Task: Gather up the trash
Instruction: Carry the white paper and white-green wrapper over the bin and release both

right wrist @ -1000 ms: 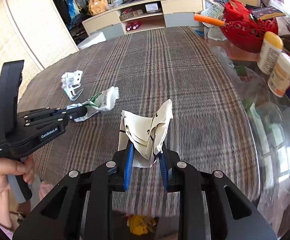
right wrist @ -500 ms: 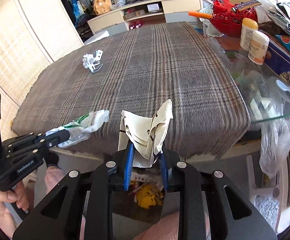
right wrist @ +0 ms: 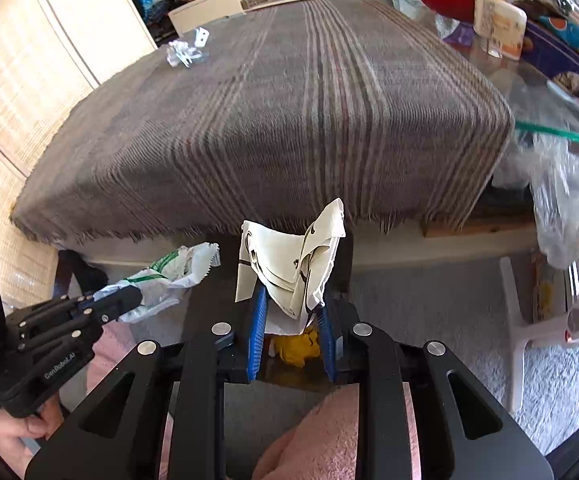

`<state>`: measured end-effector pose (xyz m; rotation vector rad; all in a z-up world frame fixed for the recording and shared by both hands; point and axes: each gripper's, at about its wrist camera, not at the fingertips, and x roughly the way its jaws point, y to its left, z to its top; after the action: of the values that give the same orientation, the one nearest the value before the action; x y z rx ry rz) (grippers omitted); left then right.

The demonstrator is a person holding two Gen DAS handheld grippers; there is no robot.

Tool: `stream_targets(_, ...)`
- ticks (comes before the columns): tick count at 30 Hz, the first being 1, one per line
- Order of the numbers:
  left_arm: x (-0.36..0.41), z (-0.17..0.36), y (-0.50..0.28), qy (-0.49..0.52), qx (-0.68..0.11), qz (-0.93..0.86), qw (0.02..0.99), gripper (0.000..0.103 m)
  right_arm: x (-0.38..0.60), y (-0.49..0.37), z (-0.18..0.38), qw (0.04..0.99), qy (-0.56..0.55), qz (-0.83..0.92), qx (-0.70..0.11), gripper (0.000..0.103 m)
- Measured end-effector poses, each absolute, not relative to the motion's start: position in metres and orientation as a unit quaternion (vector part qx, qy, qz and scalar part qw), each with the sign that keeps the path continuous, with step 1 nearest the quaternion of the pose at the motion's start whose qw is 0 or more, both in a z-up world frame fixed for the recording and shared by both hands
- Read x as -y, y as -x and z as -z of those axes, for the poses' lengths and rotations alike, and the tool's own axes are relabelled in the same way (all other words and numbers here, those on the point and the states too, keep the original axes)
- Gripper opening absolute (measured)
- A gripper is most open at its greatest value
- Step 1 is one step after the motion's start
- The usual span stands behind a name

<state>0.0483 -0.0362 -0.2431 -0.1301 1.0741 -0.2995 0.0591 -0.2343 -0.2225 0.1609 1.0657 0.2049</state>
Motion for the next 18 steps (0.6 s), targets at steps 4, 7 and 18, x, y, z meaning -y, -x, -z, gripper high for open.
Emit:
stream_targets(4, 0.049, 0.277, -0.055, 0.044, -0.532, 0.125, 0.836, 0.004, 0.235, -0.06, 0.248, 0.844, -0.085, -0.076, -0.525, 0.025)
stream_targets(7, 0.055, 0.297, -0.063, 0.037, -0.548, 0.121, 0.827, 0.004, 0.232, -0.063, 0.263, 0.832, -0.094, -0.083, -0.541, 0.025)
stream_targets(18, 0.068, 0.321, -0.08, 0.033, -0.569, 0.144, 0.809, 0.01, 0.219, -0.084, 0.292, 0.801, -0.12, -0.111, -0.575, 0.028)
